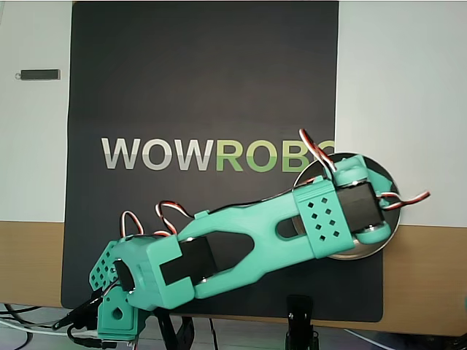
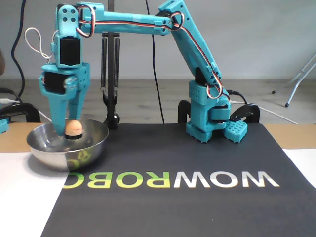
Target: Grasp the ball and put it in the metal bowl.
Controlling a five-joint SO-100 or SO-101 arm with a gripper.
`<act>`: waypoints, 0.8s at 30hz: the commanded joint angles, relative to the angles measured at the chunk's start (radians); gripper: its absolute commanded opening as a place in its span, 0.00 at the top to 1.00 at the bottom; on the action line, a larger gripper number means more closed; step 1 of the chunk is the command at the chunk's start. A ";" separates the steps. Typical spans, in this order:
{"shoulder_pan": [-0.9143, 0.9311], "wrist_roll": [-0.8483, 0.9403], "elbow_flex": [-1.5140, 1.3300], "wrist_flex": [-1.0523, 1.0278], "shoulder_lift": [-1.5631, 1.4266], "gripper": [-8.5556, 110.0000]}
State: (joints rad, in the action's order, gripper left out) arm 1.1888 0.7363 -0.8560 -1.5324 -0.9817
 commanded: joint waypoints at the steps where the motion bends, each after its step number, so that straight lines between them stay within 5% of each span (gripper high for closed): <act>1: -0.003 -0.135 0.043 -0.005 -0.012 0.69; 8: -0.005 -0.334 0.043 0.002 -0.009 0.69; 24: 0.015 -0.341 0.034 0.005 -0.003 0.69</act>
State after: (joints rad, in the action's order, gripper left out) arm 1.2088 0.4034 -0.8560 -1.5355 -0.9802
